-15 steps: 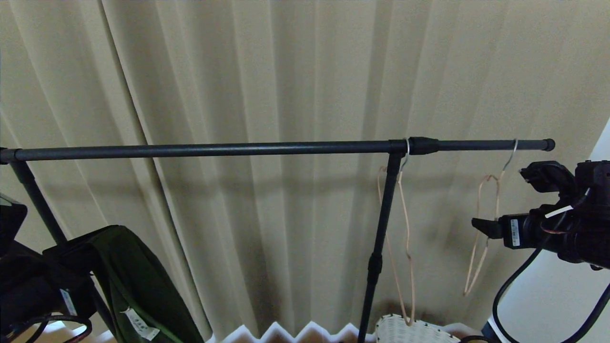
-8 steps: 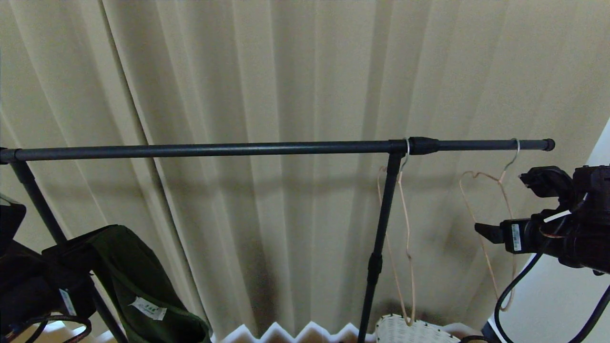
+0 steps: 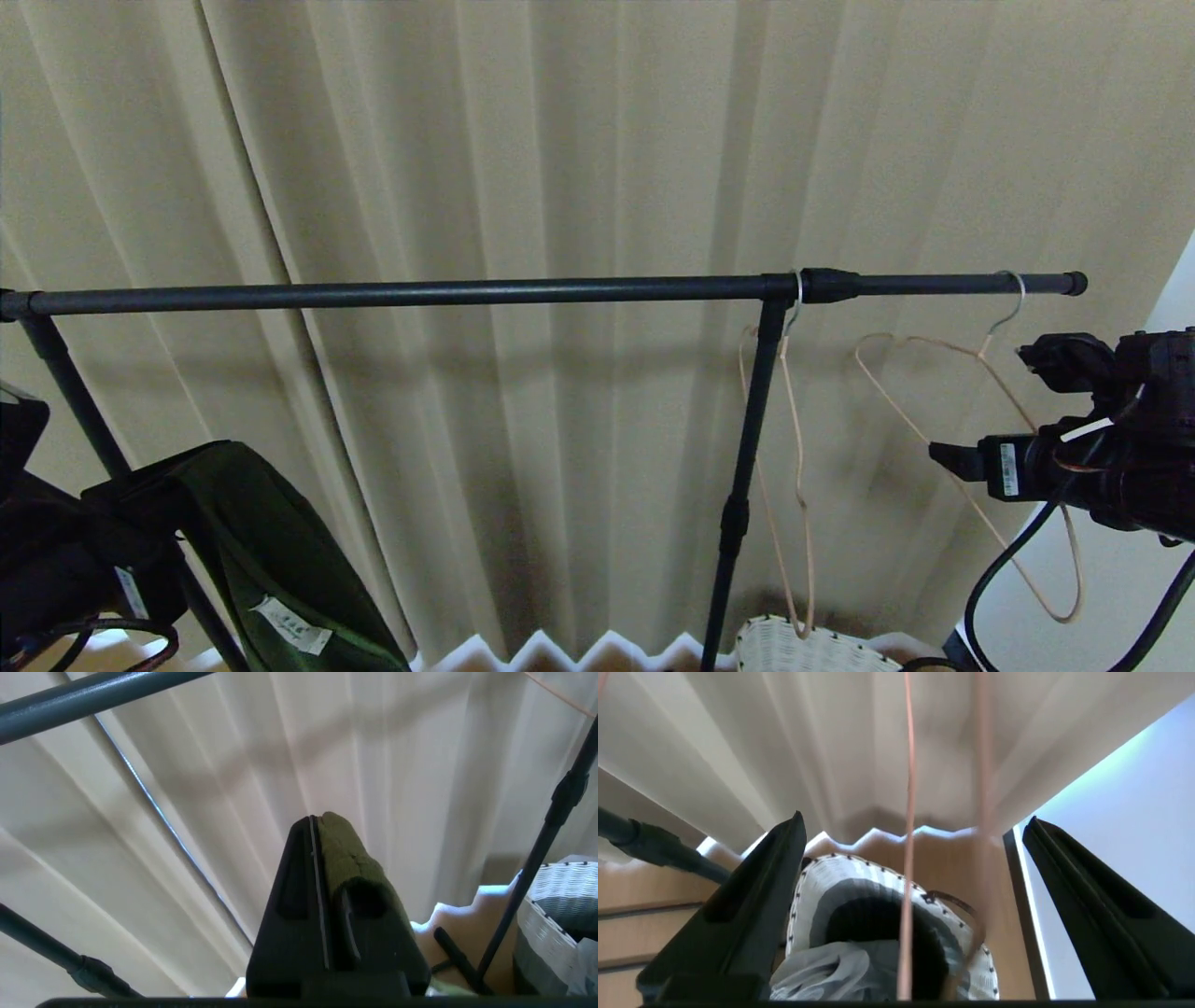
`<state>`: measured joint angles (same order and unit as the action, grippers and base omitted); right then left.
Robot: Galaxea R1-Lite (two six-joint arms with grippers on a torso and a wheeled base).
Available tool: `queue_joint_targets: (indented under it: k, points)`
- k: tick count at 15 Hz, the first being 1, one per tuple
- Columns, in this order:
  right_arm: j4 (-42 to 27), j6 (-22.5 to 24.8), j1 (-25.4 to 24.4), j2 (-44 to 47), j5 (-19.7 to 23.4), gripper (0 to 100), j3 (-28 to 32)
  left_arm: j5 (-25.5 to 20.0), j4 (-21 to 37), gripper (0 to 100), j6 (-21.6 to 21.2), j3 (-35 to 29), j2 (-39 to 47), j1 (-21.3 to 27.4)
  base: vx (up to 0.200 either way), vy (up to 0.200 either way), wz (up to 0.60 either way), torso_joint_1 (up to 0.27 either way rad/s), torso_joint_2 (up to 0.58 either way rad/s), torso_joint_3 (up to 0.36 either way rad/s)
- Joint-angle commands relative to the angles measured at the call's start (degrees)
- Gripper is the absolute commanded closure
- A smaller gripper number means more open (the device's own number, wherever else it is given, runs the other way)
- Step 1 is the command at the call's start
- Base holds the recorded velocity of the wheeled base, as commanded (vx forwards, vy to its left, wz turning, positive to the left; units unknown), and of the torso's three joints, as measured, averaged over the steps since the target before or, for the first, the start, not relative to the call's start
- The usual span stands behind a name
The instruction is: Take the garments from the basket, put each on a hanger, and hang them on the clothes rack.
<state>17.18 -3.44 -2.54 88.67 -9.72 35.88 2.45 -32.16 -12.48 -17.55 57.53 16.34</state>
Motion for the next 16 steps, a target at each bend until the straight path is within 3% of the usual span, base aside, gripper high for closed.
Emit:
queue_joint_targets:
  k: [1, 6, 7, 16]
  points:
    - [-0.04, 0.01, 0.16, -0.17, -0.04, 0, -0.63, 0.01, -0.10, 100, 0.00, -0.02, -0.05, -0.08, 0.000, 0.000, 0.00, 0.000, 0.00, 0.000]
    - [-0.13, 0.10, 0.87, -0.26, -0.04, 0, -1.16, 0.01, -0.10, 100, 0.00, -0.02, -0.13, -0.08, 0.000, 0.000, 0.00, 0.000, 0.00, 0.000]
    - [-0.13, 0.10, 0.87, -0.34, -0.04, 100, -1.34, 0.01, -0.10, 100, 0.00, -0.02, -0.22, -0.16, 0.000, 0.000, 0.00, 0.000, 0.00, 0.000]
    - [-0.04, 0.19, 0.78, -0.52, -0.13, 100, -0.90, 0.01, -0.01, 100, 0.09, -0.02, -0.93, -0.25, 0.000, 0.000, 0.00, 0.000, 0.00, 0.000]
